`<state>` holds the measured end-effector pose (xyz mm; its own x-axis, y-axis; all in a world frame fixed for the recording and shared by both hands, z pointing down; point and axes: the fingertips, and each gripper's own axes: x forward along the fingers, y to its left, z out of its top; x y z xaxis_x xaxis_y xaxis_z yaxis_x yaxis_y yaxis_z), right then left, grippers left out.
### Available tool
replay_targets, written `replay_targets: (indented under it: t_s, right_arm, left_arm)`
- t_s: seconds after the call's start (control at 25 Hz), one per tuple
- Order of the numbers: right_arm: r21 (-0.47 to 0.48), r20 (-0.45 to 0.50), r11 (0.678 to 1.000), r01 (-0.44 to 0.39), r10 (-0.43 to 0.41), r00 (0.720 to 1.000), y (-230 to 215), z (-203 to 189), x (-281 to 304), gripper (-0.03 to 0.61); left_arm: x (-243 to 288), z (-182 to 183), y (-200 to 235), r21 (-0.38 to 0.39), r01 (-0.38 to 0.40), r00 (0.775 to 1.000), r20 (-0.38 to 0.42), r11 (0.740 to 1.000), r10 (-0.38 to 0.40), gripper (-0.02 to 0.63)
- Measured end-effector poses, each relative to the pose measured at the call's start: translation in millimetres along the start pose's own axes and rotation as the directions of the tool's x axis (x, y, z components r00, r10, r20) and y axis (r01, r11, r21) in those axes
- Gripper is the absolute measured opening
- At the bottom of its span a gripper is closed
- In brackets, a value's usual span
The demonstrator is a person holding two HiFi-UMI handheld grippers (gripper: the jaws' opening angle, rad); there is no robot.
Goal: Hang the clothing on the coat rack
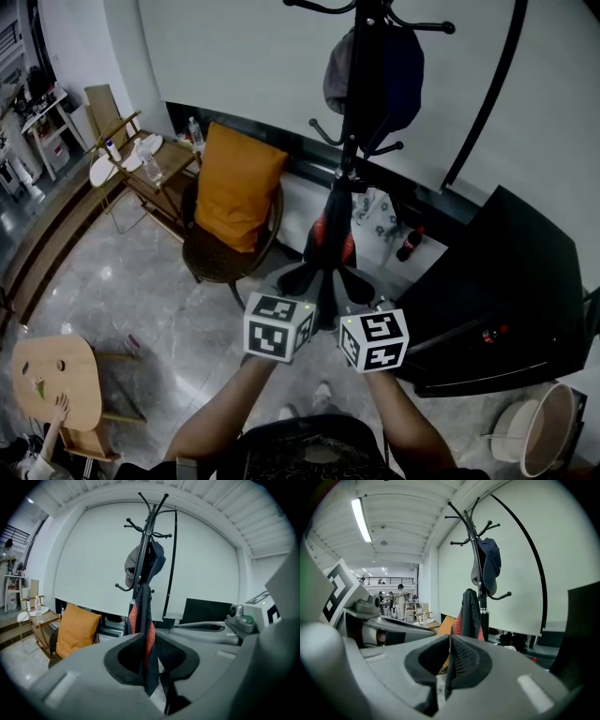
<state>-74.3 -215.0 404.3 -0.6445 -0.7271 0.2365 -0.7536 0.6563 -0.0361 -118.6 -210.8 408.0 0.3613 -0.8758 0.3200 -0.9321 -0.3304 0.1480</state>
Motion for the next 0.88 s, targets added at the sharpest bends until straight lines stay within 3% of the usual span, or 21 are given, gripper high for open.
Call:
replay_targets:
  t_s: [0.2,0.88]
  right_arm:
    - [0.0,0.003,1.0,0.006,-0.006,1.0,12,-1,-12,0.002]
    - [-0.01,0.018,0.999,0.053,-0.053,0.998,56,1,-45,0.002]
  left_arm:
    - [-11,-3,-6,0.003,0.027,1.0,0.003,1.0,-0.027,0.032]
    - [-60,-13,-15,0.031,0.111,0.994,0.018,0.993,-0.111,0.006]
